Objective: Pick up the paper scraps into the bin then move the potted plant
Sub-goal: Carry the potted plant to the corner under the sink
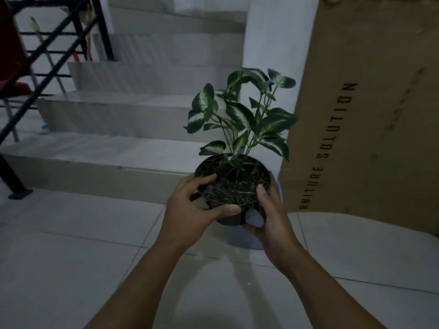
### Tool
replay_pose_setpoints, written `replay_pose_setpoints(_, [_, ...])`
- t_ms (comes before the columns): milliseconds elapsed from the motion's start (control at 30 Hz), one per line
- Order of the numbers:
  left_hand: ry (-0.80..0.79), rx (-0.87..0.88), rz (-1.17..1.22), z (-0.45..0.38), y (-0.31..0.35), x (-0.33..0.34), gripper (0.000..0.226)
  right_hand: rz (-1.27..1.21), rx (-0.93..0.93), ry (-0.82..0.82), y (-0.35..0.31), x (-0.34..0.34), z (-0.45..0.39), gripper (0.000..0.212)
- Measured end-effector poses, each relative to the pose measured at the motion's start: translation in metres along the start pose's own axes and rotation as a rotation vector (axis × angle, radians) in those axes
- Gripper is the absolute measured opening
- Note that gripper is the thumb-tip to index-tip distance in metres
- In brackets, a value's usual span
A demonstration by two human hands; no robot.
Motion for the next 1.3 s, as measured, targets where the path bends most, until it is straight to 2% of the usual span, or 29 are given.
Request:
replay_pose_setpoints(133, [-0.07, 0.052, 0.105, -0.026, 0.02, 0.05, 0.077, 0.042, -0.066, 0.138, -0.039, -0.045, 0.011, 0.046])
replay_pose_setpoints(267, [-0.161, 0.063, 0.212, -0.039, 0.048, 0.097, 0.074, 0.037, -0.089, 0.283, -0.073, -0.083, 0.04, 0.063])
replay_pose_setpoints(467, [-0.359, 0.123, 0.373, -0.033, 0.123, 0.17, 0.077, 0.027, -0.123, 0.551, -0.121, -0.142, 0.123, 0.071])
replay_pose_setpoints(633, [-0.533, 0.143, 0.487, -0.008, 0.193, 0.212, 0.075, -0.006, -0.169, 0.731, -0.149, -0.174, 0.203, 0.069])
replay_pose_setpoints(767, [-0.683, 0.164, 0.588, 0.021, 0.256, 0.246, 0.075, -0.004, -0.223, 0.878, -0.168, -0.203, 0.272, 0.057])
replay_pose_setpoints(867, [-0.734, 0.115, 0.651, 0.033, 0.284, 0.264, 0.074, 0.005, -0.23, 0.923, -0.18, -0.217, 0.301, 0.054])
replay_pose_setpoints(1033, [-0.823, 0.147, 0.683, 0.065, 0.35, 0.311, 0.071, -0.022, -0.273, 1.044, -0.2, -0.26, 0.365, 0.048])
replay_pose_setpoints(1300, [-0.932, 0.158, 0.723, 0.118, 0.443, 0.414, 0.072, -0.084, -0.277, 1.15, -0.227, -0.371, 0.443, 0.05])
Point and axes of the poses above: each hand's wrist, its own z-axis away from the middle knuckle, its own x-axis out of the palm, y = z × x, the point moved 2 cm from there along -z, towards the middle knuckle, and after that the axes turned 8 degrees about x, right-handed, at the moved point
